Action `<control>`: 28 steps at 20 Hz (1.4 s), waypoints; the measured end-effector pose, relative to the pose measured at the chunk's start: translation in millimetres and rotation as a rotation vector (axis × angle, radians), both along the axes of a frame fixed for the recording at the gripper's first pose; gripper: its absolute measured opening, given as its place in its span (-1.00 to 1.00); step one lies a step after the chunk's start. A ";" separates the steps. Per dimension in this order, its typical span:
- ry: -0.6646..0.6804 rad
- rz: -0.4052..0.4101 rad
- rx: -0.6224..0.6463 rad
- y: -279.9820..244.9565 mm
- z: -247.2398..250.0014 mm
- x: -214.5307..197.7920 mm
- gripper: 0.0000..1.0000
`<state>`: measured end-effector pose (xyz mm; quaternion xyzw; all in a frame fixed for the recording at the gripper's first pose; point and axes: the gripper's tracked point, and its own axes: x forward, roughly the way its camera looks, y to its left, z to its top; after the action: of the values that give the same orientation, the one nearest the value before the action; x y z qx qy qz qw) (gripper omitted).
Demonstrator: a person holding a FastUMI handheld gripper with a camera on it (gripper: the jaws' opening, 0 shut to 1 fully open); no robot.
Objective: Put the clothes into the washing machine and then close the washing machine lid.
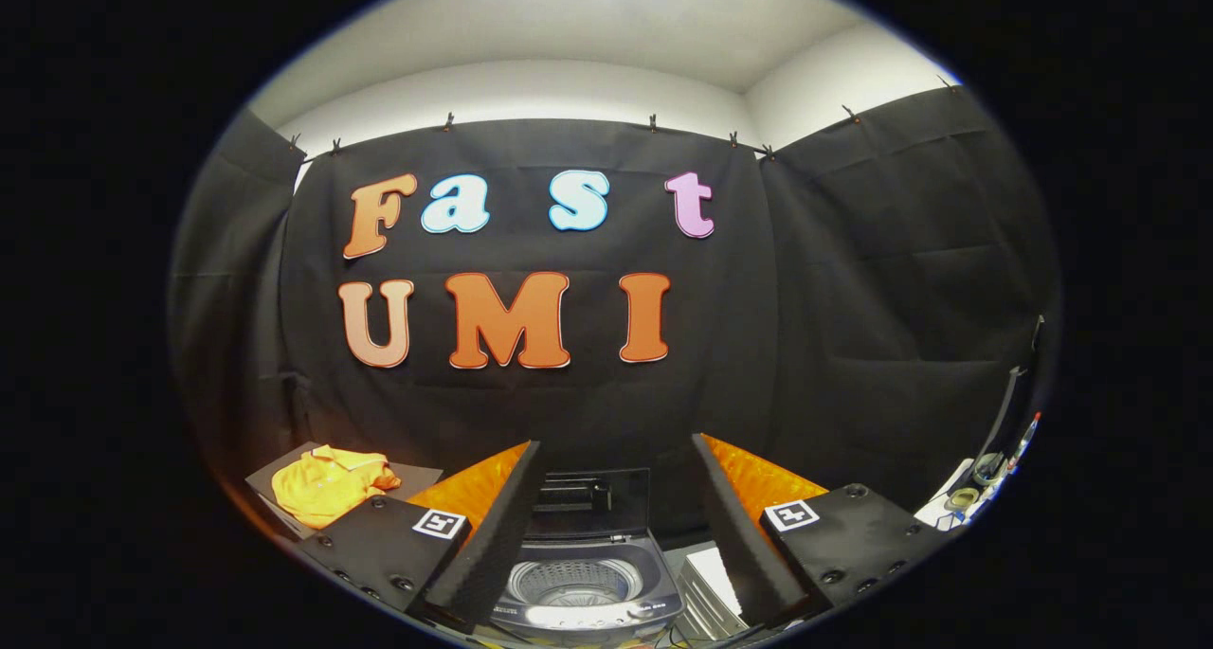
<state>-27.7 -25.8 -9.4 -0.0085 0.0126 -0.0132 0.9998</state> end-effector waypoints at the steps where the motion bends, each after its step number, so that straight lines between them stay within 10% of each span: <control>1: 0.004 0.005 0.002 4.0 -0.2 0.1 0.97; 13: 0.035 0.133 -0.016 93.2 -3.2 17.0 0.98; 28: 0.224 0.437 0.034 337.0 -63.0 49.4 0.98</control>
<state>21.7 311.2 -72.4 0.0042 0.1213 0.2045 0.9713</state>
